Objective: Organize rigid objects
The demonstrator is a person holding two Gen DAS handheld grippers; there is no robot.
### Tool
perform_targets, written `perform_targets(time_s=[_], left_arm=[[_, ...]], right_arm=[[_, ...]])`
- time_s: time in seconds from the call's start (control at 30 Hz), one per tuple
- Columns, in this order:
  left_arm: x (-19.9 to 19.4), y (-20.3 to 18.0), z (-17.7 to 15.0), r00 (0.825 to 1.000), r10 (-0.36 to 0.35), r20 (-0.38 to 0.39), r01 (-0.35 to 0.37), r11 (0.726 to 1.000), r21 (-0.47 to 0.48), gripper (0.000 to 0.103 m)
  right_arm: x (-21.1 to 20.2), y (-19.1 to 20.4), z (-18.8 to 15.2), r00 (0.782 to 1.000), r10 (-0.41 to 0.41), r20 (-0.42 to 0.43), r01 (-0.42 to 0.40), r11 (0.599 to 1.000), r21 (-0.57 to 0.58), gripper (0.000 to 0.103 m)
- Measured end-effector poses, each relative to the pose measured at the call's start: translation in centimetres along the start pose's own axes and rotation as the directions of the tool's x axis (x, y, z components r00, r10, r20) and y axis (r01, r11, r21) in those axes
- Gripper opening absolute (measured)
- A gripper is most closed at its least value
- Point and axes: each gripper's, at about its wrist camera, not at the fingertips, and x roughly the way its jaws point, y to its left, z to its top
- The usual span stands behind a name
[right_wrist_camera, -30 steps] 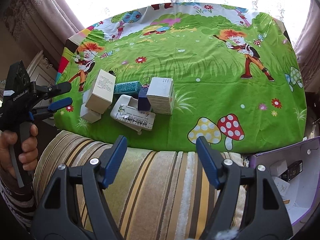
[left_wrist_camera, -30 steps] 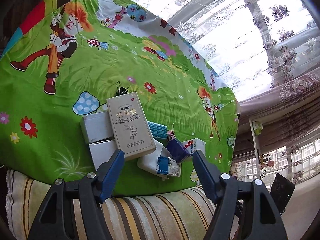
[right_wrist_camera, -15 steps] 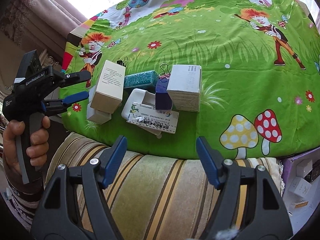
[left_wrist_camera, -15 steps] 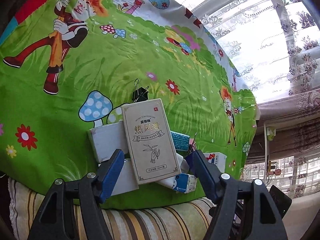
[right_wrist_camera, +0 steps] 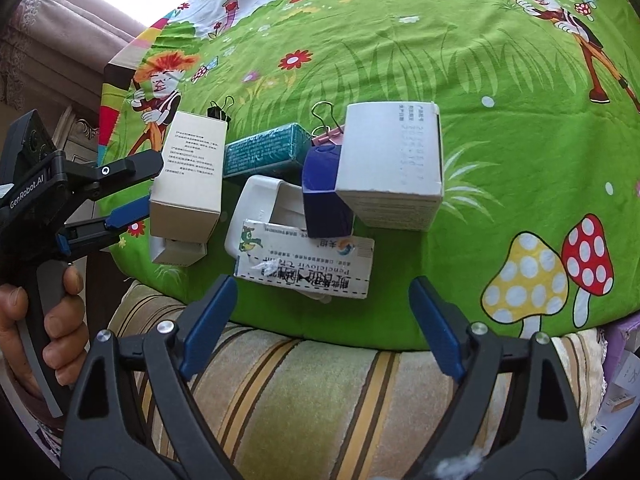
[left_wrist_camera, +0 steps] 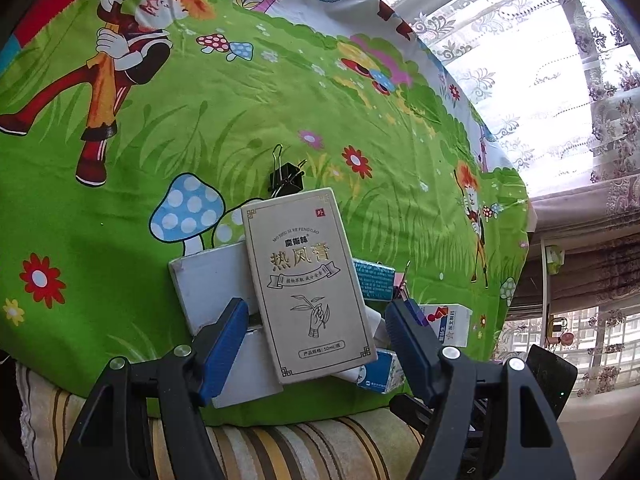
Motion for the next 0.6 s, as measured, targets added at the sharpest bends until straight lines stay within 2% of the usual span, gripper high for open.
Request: perform_targets(time_s=[0.37, 0.6], left_arm=[[0.32, -0.1, 0.06, 1.0, 0.009, -0.005, -0.009, 1.0, 0.002, 0.072], [0.29, -0.17, 0.11, 1.0, 0.018, 0.001, -0.018, 1.0, 0.009, 0.072]], right_arm=[[0.96, 0.4, 0.92, 1.0, -0.026, -0.004, 0.026, 1.0, 0.015, 0.095], [0.9, -0.28, 0.84, 1.0, 0.017, -0.006, -0.016, 0.996, 0.09, 0.098]])
